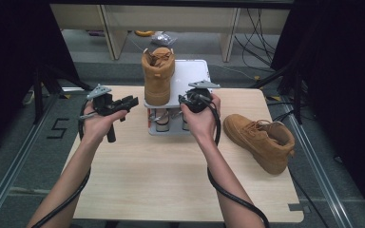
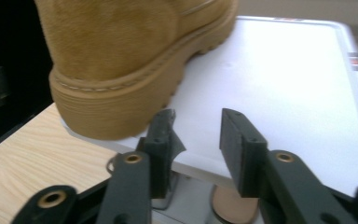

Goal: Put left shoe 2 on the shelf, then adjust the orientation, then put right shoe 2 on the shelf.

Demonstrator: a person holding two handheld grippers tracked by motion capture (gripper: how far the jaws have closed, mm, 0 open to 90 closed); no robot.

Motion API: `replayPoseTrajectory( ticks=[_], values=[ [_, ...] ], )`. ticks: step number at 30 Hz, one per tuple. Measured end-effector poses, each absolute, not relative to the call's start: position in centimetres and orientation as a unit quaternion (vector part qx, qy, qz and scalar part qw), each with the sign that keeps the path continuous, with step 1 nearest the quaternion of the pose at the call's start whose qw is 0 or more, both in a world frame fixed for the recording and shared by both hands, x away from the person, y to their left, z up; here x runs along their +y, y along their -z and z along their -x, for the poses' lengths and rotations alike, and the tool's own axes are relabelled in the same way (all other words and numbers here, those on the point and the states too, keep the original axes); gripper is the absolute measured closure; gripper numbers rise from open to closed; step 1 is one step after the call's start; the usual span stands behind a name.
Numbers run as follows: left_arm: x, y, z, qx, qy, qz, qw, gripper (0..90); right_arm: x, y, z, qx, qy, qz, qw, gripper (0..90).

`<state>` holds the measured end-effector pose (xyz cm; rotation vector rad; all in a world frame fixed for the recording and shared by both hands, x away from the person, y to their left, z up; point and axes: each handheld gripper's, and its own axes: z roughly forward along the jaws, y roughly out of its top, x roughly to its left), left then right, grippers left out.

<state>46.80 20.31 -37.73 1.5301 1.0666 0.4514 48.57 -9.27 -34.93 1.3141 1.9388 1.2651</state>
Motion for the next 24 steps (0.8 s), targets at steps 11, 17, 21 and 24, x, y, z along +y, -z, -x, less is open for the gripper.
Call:
replayPoseTrajectory(
  ticks=[11, 17, 21, 24],
  values=[
    [21.3, 39.5, -45.1, 0.465, -0.189, -0.644, 0.578, 52.8, -14.0, 35.0, -47.0, 0.698, -0.448, -0.506, 0.238, 54.5],
    [21.7, 40.6, -44.4, 0.470, -0.191, -0.647, 0.569, 50.8, -15.7, 35.1, -46.0, 0.691, -0.441, -0.519, 0.241, 52.2],
    [22.0, 41.3, -44.1, 0.475, -0.193, -0.648, 0.563, 50.5, -17.1, 35.5, -45.6, 0.694, -0.429, -0.524, 0.242, 51.4],
    [22.1, 41.8, -43.9, 0.477, -0.195, -0.647, 0.562, 50.1, -18.1, 35.9, -45.5, 0.696, -0.421, -0.530, 0.240, 51.0]
  ],
)
